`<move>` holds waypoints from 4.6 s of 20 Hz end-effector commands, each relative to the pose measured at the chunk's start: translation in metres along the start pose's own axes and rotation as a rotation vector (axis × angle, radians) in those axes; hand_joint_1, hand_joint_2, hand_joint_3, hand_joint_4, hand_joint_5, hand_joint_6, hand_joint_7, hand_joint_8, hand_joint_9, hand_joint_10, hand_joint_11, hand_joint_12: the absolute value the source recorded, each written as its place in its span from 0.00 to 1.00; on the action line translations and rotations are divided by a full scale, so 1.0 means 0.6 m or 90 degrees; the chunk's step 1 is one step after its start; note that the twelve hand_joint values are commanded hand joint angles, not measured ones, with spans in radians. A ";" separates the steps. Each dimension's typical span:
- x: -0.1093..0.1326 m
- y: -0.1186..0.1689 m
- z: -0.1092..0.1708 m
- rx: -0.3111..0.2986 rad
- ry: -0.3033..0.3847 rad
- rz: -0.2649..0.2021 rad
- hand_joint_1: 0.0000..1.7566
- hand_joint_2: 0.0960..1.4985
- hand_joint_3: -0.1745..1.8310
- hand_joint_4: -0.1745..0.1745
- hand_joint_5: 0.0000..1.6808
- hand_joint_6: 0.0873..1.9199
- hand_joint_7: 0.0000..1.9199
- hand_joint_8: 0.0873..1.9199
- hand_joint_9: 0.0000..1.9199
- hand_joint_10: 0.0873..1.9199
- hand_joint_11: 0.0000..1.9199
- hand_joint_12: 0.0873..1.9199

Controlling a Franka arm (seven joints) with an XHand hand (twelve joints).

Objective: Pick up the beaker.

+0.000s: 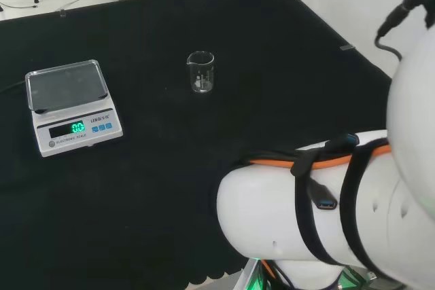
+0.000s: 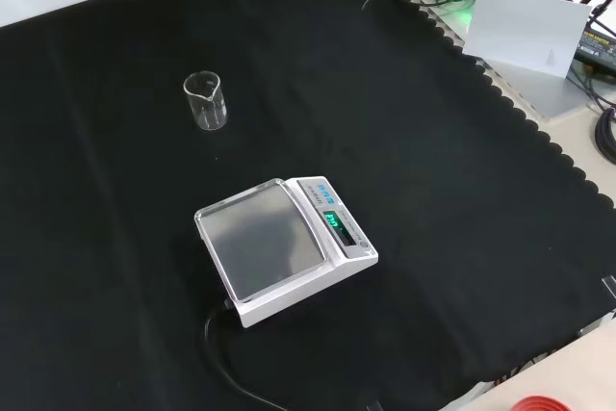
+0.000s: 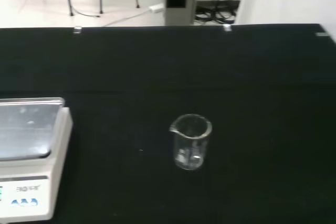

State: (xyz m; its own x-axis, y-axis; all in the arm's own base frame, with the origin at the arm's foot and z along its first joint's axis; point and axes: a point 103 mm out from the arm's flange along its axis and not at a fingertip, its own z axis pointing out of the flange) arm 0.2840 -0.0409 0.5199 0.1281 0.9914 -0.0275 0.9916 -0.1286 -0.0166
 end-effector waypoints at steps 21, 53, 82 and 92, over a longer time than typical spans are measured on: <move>-0.129 0.207 0.159 0.134 0.021 0.062 0.27 0.44 0.15 0.47 0.17 0.00 0.16 0.33 0.23 0.40 0.11 0.75; -0.095 0.437 0.472 0.110 0.060 0.029 0.27 0.45 0.13 0.51 0.08 0.00 0.04 0.32 0.17 0.41 0.04 0.76; -0.024 0.508 0.650 0.192 0.027 -0.023 0.26 0.42 0.11 0.56 0.04 0.00 0.03 0.33 0.12 0.43 0.00 0.78; -0.038 0.499 0.687 0.227 0.004 -0.004 0.25 0.41 0.11 0.57 0.04 0.00 0.02 0.33 0.12 0.43 0.00 0.77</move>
State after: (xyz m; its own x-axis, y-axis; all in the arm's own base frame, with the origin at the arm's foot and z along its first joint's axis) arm 0.5716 -0.1085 0.1083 0.1144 0.9934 -0.0036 0.9301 -0.1084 -0.3511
